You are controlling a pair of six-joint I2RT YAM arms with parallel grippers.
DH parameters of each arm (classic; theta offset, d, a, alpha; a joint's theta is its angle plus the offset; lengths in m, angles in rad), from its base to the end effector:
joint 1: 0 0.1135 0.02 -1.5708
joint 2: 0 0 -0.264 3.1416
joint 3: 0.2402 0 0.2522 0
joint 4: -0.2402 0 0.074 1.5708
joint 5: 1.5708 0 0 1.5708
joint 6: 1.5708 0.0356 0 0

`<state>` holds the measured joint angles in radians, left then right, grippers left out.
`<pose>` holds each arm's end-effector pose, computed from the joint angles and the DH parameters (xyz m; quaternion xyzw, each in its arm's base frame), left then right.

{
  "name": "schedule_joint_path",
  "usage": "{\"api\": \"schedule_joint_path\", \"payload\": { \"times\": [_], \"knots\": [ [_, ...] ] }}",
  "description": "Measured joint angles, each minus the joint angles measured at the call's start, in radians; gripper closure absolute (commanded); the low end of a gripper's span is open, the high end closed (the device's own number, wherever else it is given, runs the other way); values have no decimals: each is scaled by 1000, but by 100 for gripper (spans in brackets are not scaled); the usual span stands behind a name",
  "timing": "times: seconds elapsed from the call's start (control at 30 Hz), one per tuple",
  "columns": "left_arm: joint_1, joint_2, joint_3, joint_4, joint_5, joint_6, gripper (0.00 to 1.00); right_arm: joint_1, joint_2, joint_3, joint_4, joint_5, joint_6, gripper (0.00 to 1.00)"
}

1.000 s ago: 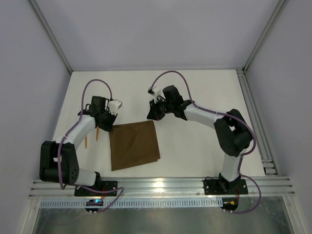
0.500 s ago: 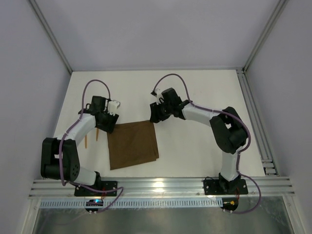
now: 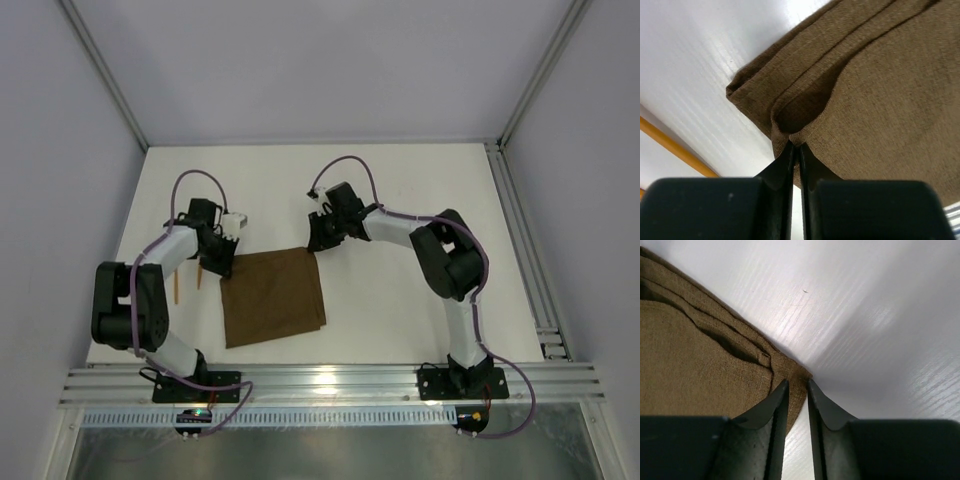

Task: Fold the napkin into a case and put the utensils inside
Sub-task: Fold the rectangle-folded napkin at the center of the board.

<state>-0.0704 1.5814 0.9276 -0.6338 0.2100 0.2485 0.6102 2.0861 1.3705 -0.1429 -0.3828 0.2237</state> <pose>0.2829 -0.0274 0.1716 0.1709 0.9697 -0.0909 0.1490 0.3565 0.2655 0.1468 -0.2418 0.8903 0.3016 0.2408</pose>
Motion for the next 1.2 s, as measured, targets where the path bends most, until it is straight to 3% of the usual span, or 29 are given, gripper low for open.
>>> {"api": "schedule_joint_path", "payload": {
  "times": [0.27,0.57,0.63,0.67,0.9,0.97,1.07,1.2],
  "knots": [
    [0,-140,0,-5,78,21,94,0,12,-1,6,-32,17,93],
    [0,-176,8,-32,123,52,92,-1,15,0,7,-40,19,96],
    [0,-178,10,-40,143,60,96,-1,15,0,6,-40,19,84],
    [0,-180,12,-46,159,69,99,-1,15,0,6,-44,19,68],
    [-20,-264,57,-123,278,150,100,-5,-56,-57,36,-51,-74,29],
    [-26,-266,93,-141,301,167,100,-9,-116,-109,69,-70,-135,25],
    [-37,-266,142,-165,328,199,100,-14,-211,-170,171,-162,-236,10],
    [-53,-265,176,-203,342,237,100,-14,-275,-192,393,-388,-363,7]
  ]
}}
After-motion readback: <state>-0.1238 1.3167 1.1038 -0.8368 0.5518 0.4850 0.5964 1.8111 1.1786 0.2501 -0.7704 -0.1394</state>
